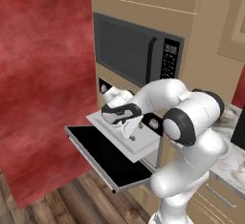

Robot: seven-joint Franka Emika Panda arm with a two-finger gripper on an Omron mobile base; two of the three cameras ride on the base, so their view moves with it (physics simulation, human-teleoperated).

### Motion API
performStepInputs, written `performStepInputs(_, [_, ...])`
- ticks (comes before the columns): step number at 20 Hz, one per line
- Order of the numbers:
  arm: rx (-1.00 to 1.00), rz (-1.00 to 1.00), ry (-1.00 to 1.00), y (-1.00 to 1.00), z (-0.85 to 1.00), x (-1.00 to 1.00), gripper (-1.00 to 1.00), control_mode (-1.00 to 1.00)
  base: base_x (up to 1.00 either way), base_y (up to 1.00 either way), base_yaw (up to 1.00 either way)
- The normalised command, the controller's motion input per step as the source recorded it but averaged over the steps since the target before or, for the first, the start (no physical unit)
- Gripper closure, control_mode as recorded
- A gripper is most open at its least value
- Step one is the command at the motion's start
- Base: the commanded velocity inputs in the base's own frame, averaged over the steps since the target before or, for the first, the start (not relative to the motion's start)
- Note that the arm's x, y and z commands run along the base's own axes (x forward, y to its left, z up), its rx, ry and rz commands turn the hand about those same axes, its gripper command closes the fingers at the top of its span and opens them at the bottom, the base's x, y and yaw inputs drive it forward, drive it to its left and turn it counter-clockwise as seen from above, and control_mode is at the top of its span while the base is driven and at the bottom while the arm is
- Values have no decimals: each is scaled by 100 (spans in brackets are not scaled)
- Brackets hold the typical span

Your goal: Take the baked cake out of the oven and place it on the plate for cooling. Then close the oven door.

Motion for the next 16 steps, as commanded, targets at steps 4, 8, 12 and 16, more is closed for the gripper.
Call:
performStepInputs(4, [-2,27,5,1,-52,56,-100,-100,0,0,0])
performStepInputs(8, [0,28,2,0,-69,36,-100,-100,0,0,0])
performStepInputs(12, [2,19,-5,0,-47,13,-100,-100,0,0,0])
performStepInputs(16, [12,8,0,0,-45,47,-100,-100,0,0,0])
